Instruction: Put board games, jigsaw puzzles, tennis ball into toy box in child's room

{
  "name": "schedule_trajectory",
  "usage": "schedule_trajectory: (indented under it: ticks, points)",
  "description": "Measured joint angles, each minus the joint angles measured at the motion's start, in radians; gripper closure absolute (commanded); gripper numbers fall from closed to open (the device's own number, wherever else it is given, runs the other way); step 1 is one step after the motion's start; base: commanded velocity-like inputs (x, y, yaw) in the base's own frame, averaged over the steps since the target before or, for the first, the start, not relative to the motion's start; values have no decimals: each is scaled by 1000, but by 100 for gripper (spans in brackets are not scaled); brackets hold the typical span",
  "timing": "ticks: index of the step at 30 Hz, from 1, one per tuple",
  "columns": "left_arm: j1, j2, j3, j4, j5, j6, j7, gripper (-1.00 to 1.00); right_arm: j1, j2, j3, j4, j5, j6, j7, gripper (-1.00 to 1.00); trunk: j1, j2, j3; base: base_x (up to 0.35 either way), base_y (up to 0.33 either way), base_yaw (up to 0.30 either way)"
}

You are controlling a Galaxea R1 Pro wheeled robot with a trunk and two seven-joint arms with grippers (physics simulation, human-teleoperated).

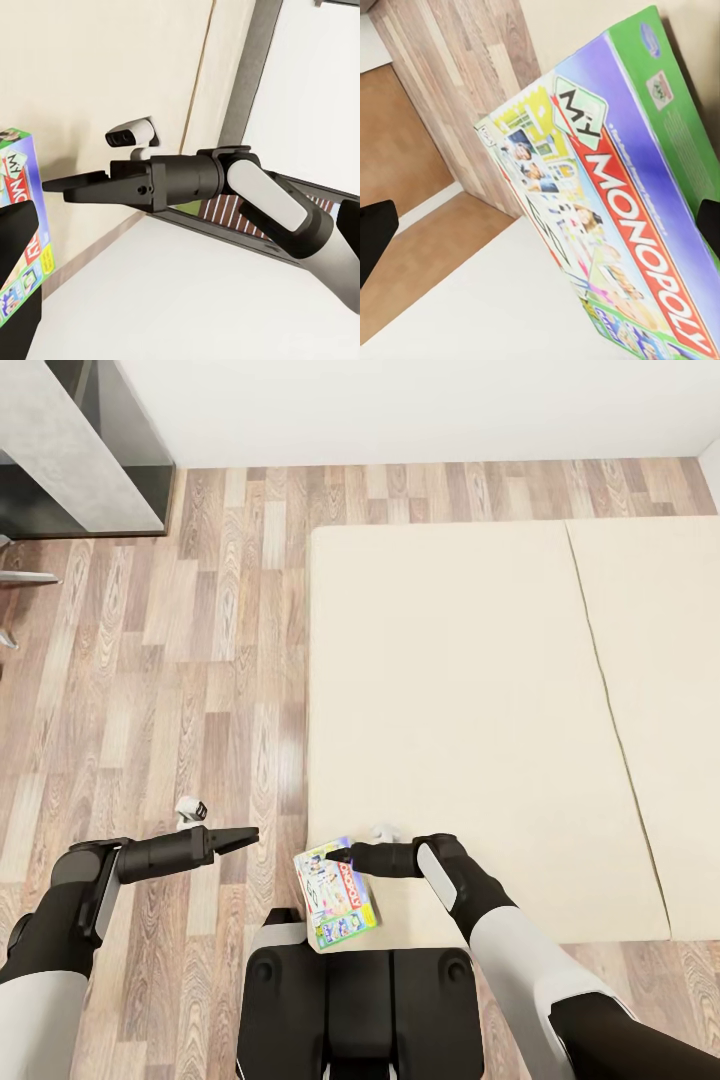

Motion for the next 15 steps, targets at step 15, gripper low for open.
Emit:
schedule_trajectory:
  ticks: [15]
  points:
    - [0, 0, 0, 0, 0, 0, 0, -100, 0, 0, 0, 1, 5, -7, 36, -100, 0, 0, 0, 0, 0, 0]
